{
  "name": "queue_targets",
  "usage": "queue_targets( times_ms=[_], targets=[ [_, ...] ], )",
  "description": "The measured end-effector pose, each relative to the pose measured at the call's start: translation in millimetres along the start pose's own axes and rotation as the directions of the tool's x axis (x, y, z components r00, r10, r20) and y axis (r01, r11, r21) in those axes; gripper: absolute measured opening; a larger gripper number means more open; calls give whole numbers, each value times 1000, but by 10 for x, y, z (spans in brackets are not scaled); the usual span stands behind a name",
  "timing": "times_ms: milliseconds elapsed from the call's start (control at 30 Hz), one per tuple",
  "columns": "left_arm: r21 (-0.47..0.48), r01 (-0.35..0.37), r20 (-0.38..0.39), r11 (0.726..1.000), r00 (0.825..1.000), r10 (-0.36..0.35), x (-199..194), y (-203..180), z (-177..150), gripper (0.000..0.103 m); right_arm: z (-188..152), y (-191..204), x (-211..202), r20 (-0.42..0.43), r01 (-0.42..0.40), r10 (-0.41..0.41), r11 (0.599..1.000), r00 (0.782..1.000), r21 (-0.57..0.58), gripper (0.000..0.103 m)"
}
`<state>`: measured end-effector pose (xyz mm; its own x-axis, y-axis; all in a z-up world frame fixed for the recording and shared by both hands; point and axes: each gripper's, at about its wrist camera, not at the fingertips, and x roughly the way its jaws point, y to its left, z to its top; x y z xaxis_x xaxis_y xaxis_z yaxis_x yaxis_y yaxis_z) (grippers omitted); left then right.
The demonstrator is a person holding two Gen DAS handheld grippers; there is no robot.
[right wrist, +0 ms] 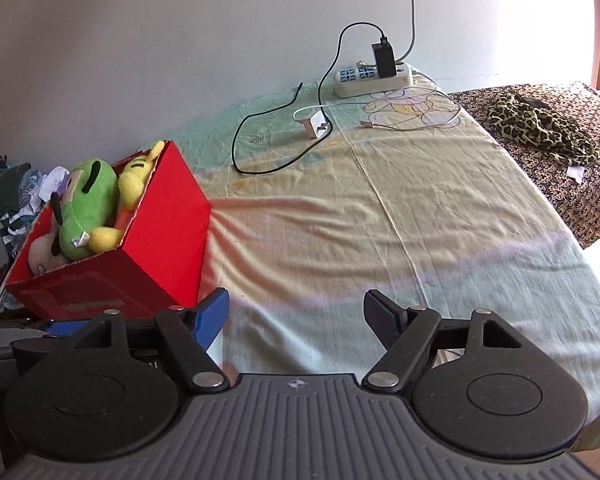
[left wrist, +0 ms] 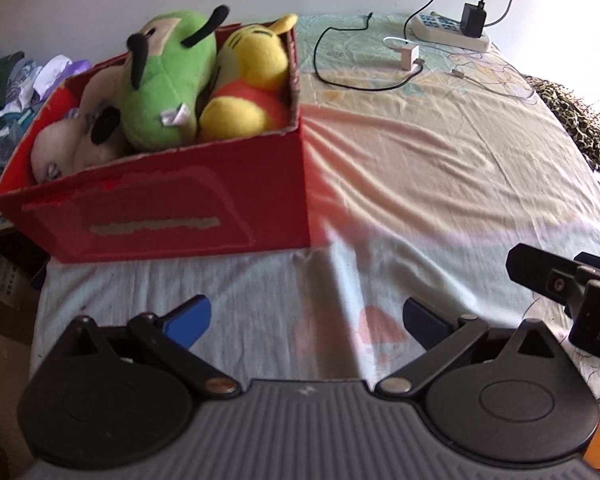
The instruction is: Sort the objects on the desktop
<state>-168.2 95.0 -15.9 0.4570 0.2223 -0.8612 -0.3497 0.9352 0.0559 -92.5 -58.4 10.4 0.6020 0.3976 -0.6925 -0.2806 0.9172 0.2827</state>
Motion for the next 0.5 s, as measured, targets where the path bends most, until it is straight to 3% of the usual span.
queue_targets(
  times_ms=[267,500],
  targets=[
    [-62,-84,-37,995,996,82,21,428,-46,102,-129,310,173,-86,-62,56,995,995,-79,77],
    [-1,-120,18,993,993,119,-183,994,157,102,-81,732,318,-154,-108,81,979,985,-175,79]
  ],
)
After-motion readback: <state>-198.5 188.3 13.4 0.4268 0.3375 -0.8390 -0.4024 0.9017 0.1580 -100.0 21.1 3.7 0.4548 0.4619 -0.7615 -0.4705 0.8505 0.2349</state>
